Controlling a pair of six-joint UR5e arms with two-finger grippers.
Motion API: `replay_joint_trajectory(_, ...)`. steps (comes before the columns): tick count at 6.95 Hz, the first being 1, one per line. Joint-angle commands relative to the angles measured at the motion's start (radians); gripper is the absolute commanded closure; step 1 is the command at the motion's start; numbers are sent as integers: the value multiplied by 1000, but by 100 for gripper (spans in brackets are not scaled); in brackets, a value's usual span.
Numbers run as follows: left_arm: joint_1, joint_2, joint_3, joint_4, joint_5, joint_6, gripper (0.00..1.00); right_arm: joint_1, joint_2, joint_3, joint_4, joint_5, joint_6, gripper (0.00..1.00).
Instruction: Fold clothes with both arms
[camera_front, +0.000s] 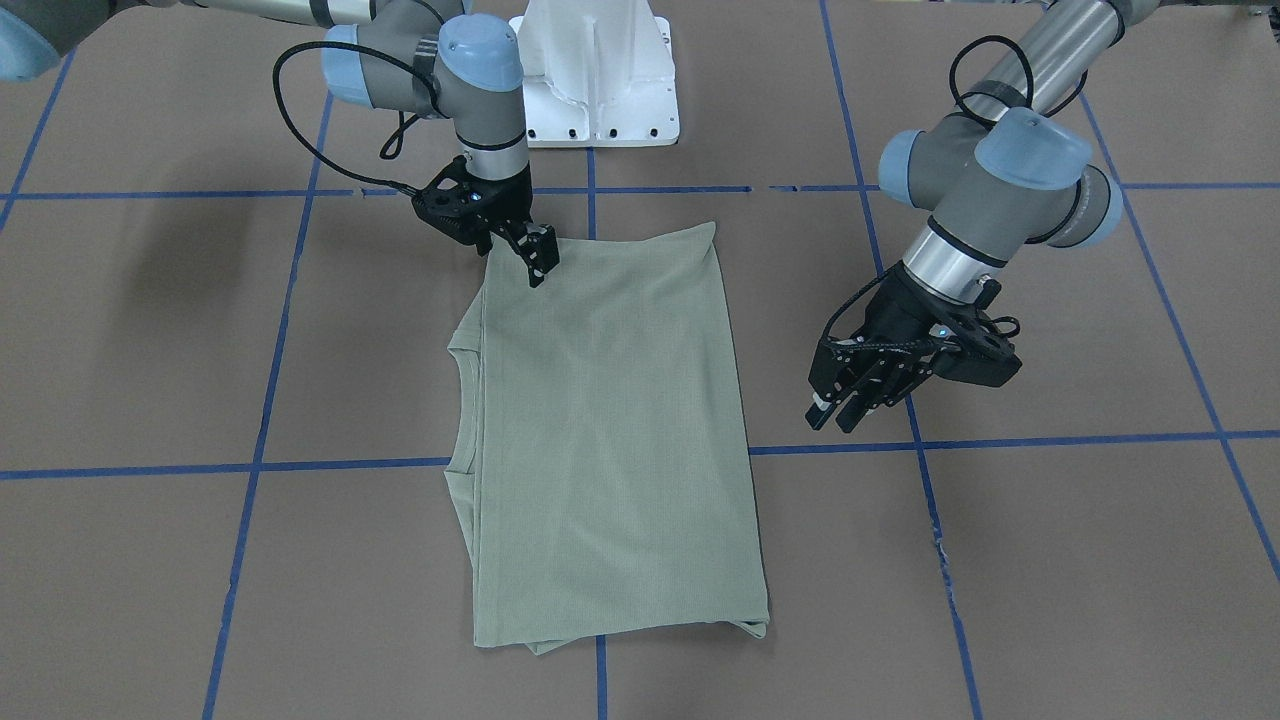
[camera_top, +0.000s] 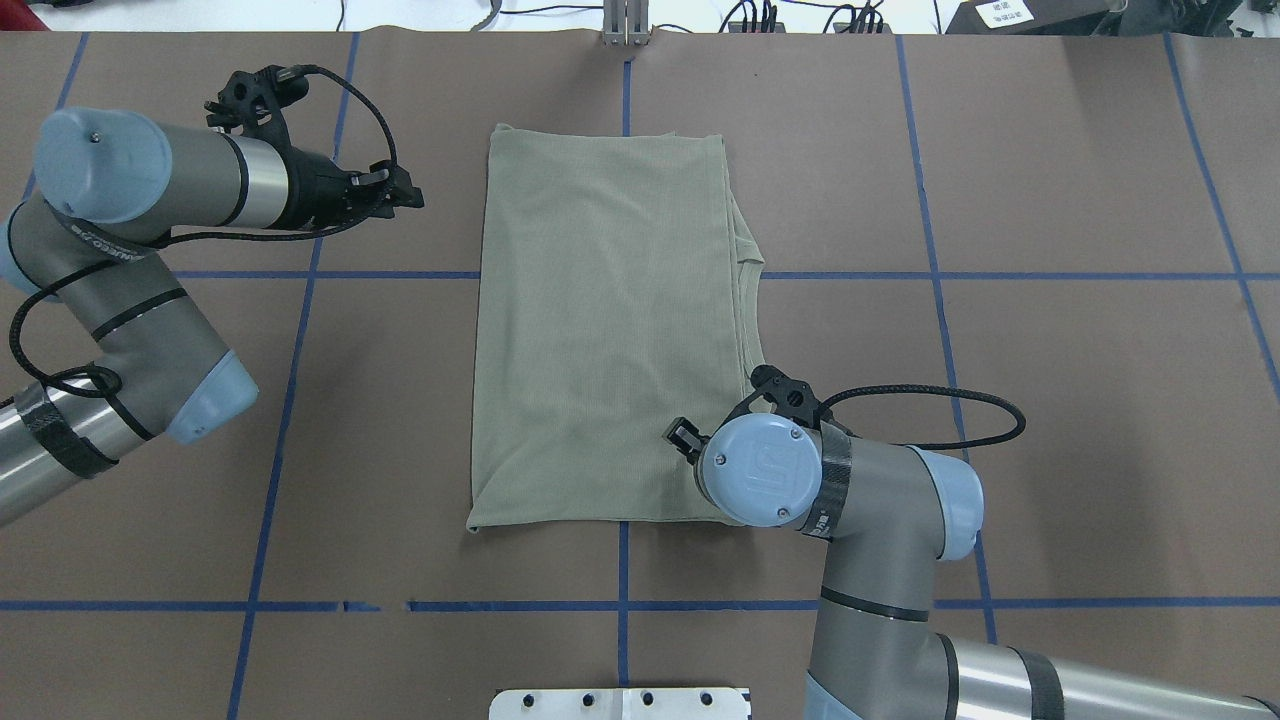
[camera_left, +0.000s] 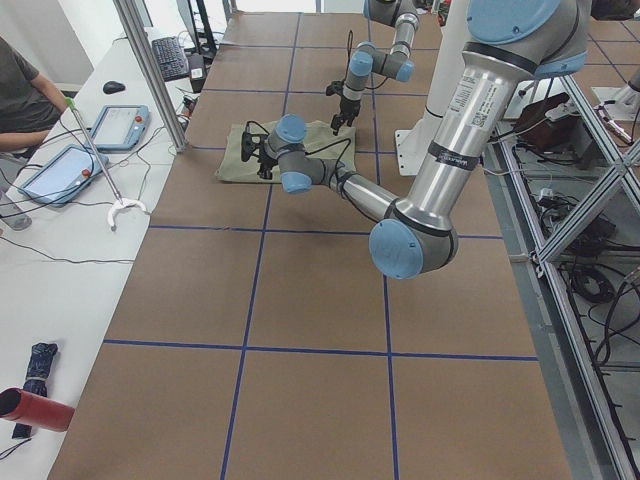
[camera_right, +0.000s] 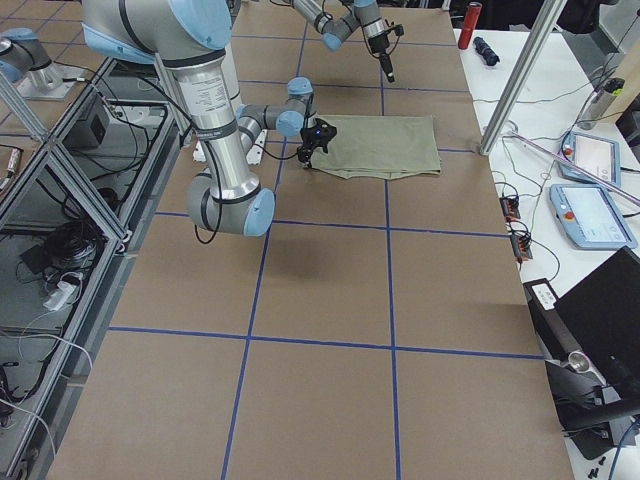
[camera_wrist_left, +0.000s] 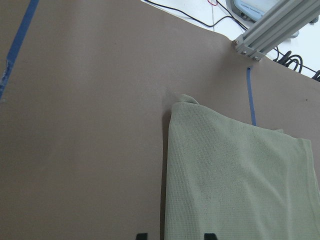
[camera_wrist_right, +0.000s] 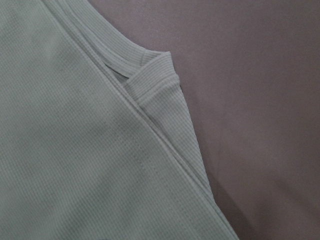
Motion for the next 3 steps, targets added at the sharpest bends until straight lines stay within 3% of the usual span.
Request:
replay_joint_trajectory(1, 0, 0, -1, 2, 2, 0, 52, -3, -1, -1, 3, 2, 15, 28)
replay_joint_trajectory(3, -2, 0, -2, 2, 2, 0, 52, -1, -1, 2, 4, 4, 17, 70)
